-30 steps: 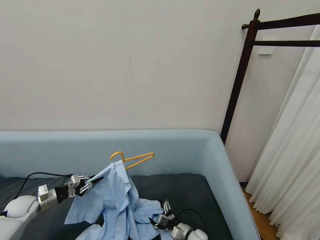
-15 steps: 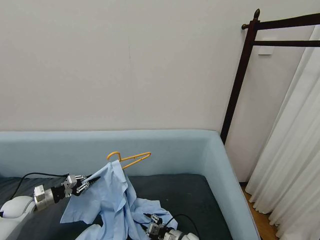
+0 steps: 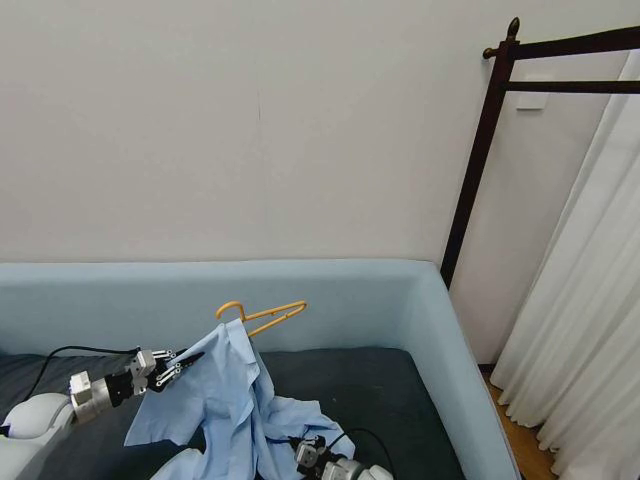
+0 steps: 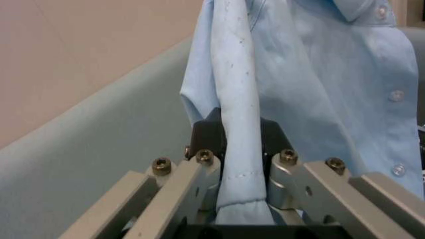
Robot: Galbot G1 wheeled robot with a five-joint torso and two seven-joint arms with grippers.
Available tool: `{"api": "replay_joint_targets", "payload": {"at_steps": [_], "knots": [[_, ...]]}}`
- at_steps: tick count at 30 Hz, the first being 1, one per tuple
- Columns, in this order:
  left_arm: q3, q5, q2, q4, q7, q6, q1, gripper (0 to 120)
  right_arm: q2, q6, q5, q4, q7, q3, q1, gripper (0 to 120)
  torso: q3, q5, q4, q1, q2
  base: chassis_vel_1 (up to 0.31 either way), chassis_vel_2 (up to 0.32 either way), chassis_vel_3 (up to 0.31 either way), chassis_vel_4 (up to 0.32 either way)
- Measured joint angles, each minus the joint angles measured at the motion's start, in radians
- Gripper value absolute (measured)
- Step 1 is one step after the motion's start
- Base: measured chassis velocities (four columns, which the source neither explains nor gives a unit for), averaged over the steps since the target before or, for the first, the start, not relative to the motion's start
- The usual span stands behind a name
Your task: Pick up the clothes from the sofa and hang them on the clothes hanger.
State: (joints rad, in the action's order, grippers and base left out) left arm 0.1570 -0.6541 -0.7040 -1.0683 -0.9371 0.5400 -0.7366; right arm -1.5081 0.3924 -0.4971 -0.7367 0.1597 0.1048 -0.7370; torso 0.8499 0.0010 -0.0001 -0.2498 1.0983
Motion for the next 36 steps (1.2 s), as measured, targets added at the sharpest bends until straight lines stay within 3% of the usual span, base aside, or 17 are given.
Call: {"api": "replay_joint_targets", "payload": {"at_steps": [5, 7, 10, 11, 15, 23, 32, 36], "knots": [[0.001, -0.015, -0.004, 0.025, -0.001, 0.013, 0.004, 7, 0.045, 0.013, 0.204, -0.1, 0.029, -0.007, -0.012, 0, 0.0, 0.0001, 0.0001, 0.0, 0.0, 0.0, 0.0, 0.0, 0.0], [-0.001, -0.045, -0.009, 0.033, -0.009, 0.024, 0.01, 7, 0.091, 0.002, 0.395, -0.172, 0.067, -0.032, -0.01, 0, 0.0, 0.0002, -0.0001, 0.0, 0.0, 0.0, 0.0, 0.0, 0.0], [-0.004, -0.112, -0.018, 0.026, -0.029, 0.037, 0.013, 7, 0.157, -0.062, 0.649, -0.267, 0.084, -0.07, 0.001, 0, 0.0, 0.0, -0.0004, 0.0, 0.0, 0.0, 0.0, 0.0, 0.0], [-0.004, -0.112, -0.018, 0.026, -0.029, 0.037, 0.013, 7, 0.157, -0.062, 0.649, -0.267, 0.084, -0.07, 0.001, 0, 0.0, 0.0, -0.0004, 0.0, 0.0, 0.0, 0.0, 0.0, 0.0], [-0.008, -0.219, -0.012, -0.038, -0.1, 0.031, 0.0, 7, 0.228, -0.163, 0.904, -0.409, 0.036, -0.127, 0.006, 0, 0.0, 0.0001, -0.0005, 0.0, 0.0, 0.0, 0.0, 0.0, 0.0], [-0.017, -0.254, 0.019, -0.092, -0.23, -0.017, 0.002, 7, 0.277, -0.235, 1.047, -0.551, -0.033, -0.201, 0.004, 0, 0.0, 0.0003, 0.0, 0.0, 0.0, 0.0, 0.0, 0.0, 0.0], [-0.048, -0.157, -0.007, -0.048, -0.352, -0.04, 0.049, 7, 0.31, -0.282, 1.108, -0.692, -0.068, -0.275, -0.028, 0, 0.0, 0.0001, -0.0001, 0.0, 0.0, 0.0, 0.0, 0.0, 0.0], [-0.056, -0.106, -0.026, -0.017, -0.341, -0.036, 0.082, 7, 0.325, -0.285, 1.125, -0.741, -0.068, -0.303, -0.045, 0, 0.0, 0.0002, -0.0003, 0.0, 0.0, 0.0, 0.0, 0.0, 0.0]]}}
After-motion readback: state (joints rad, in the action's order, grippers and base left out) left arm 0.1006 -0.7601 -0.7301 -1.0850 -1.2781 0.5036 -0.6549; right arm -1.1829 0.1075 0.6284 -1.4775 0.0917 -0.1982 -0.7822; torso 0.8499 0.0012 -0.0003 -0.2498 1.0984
